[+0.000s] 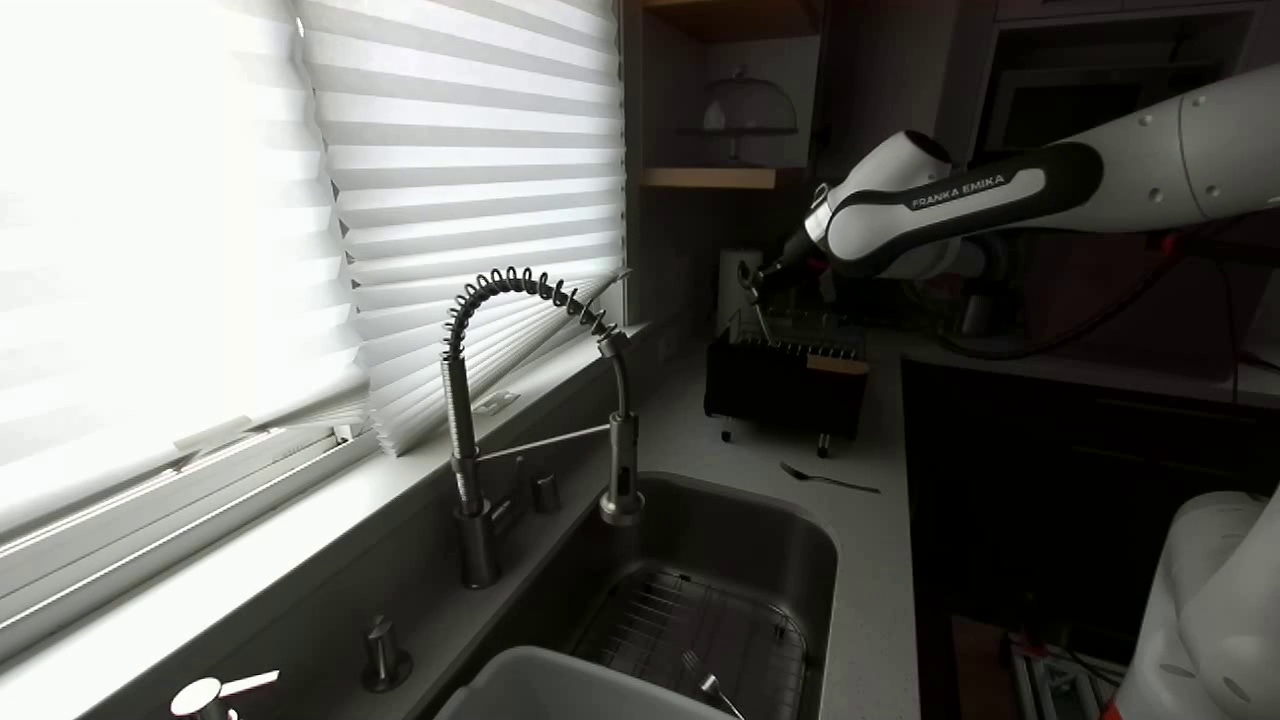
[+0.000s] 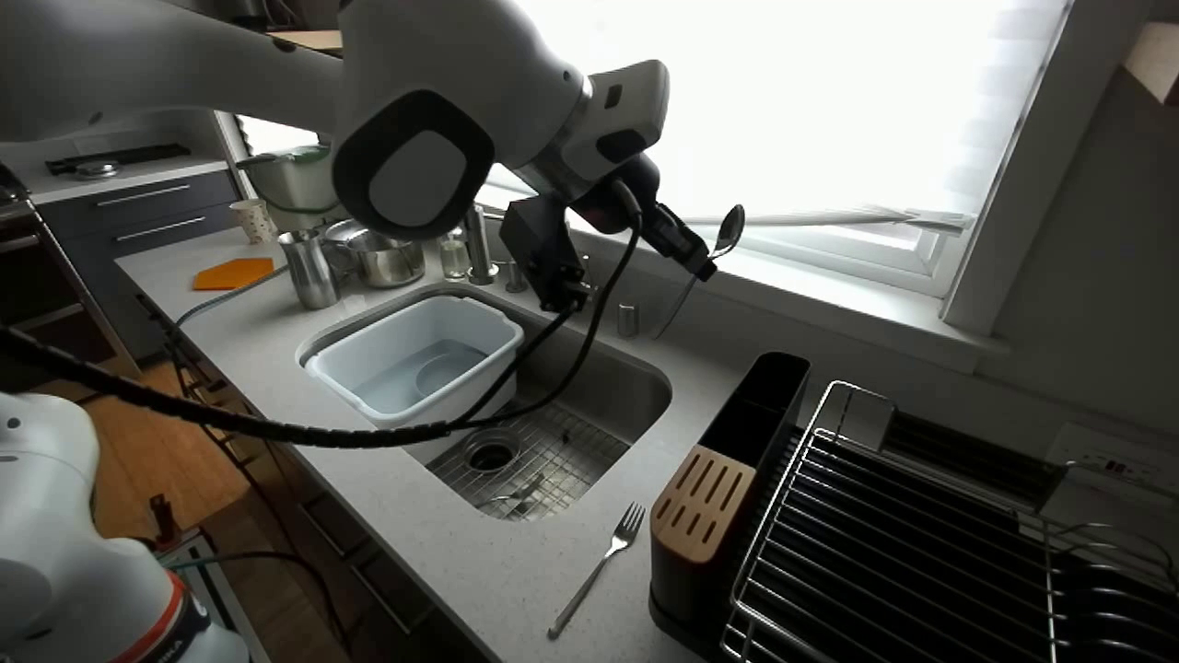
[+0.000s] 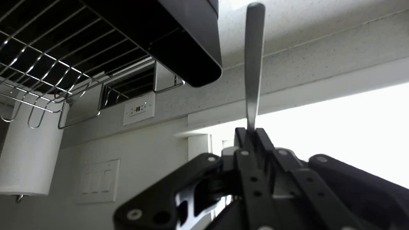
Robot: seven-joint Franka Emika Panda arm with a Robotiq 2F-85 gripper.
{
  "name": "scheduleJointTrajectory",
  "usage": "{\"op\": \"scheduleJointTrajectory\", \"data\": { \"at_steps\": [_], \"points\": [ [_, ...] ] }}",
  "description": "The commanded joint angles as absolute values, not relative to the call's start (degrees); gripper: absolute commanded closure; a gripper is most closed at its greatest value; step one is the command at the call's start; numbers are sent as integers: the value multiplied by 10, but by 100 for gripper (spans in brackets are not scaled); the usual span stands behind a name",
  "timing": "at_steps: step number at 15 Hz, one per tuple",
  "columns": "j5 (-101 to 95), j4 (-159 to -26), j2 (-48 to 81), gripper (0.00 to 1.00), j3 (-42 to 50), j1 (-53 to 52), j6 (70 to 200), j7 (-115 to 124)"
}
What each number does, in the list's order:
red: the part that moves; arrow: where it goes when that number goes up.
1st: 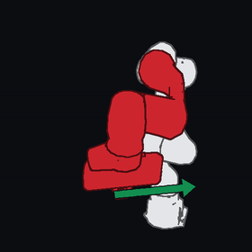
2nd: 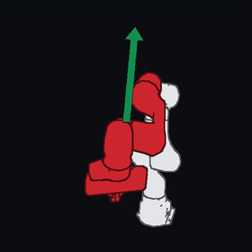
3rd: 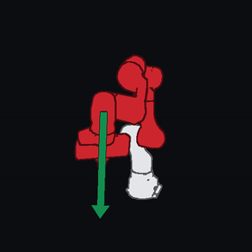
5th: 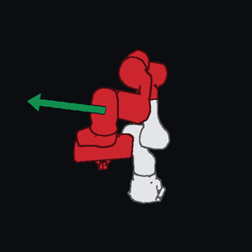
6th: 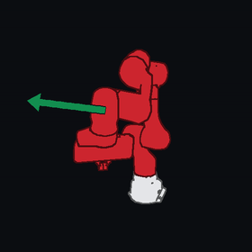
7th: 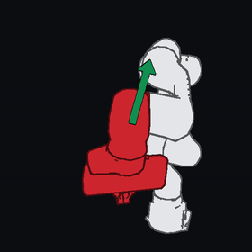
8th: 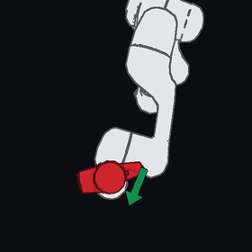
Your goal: Put the silver spoon in the drying rack
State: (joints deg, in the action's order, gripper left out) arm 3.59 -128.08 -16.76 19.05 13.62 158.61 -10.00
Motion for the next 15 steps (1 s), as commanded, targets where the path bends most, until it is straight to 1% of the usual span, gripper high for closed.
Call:
{"op": "scheduleJointTrajectory", "data": {
  "at_steps": [1, 9, 15],
  "points": [
    [97, -1241, -96, 98, 218, 107, 1656, -120],
    [234, -1177, -1, 98, 232, 85, 1744, -197],
    [336, -1136, 49, 98, 218, 104, 1766, -278]
  ]
}}
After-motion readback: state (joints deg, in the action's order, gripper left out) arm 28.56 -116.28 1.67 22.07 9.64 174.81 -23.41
